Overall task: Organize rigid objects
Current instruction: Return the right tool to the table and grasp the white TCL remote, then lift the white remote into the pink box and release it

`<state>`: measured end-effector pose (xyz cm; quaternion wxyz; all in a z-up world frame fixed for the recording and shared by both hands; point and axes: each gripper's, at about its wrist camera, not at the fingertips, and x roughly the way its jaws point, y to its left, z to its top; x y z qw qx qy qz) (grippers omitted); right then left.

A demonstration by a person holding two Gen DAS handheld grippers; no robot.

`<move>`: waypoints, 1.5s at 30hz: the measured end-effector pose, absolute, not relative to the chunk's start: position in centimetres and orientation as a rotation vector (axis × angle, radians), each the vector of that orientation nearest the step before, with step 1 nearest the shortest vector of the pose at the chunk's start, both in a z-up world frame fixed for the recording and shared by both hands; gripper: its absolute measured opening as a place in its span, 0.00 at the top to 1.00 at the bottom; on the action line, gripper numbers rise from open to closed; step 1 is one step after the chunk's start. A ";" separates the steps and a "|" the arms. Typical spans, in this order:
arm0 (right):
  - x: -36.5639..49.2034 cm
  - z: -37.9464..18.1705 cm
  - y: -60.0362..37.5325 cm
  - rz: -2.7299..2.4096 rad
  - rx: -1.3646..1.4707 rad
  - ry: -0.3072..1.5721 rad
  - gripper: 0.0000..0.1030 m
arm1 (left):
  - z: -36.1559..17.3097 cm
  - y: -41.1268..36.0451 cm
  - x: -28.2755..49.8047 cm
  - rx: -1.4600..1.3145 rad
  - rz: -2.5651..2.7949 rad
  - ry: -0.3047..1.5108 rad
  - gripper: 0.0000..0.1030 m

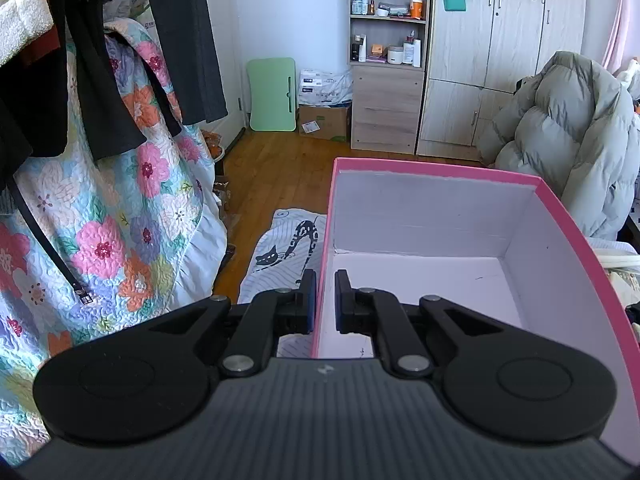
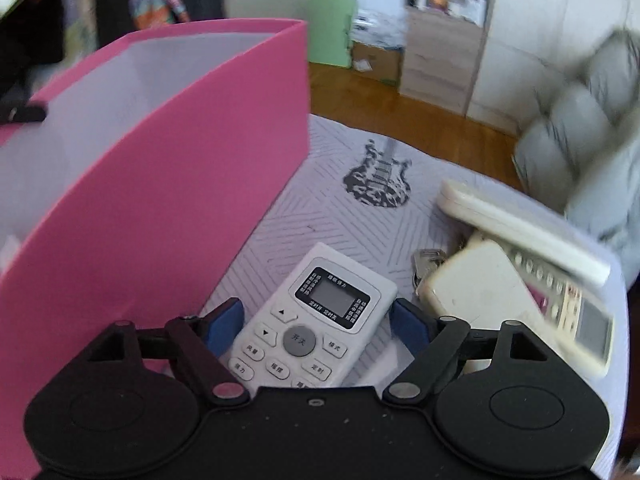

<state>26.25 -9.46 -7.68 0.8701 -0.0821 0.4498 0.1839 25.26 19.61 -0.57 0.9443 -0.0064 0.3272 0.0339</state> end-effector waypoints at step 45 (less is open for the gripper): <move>19.3 -7.1 -9.7 0.272 -0.077 0.747 0.40 | -0.5 19.9 25.6 -0.030 0.073 0.687 0.93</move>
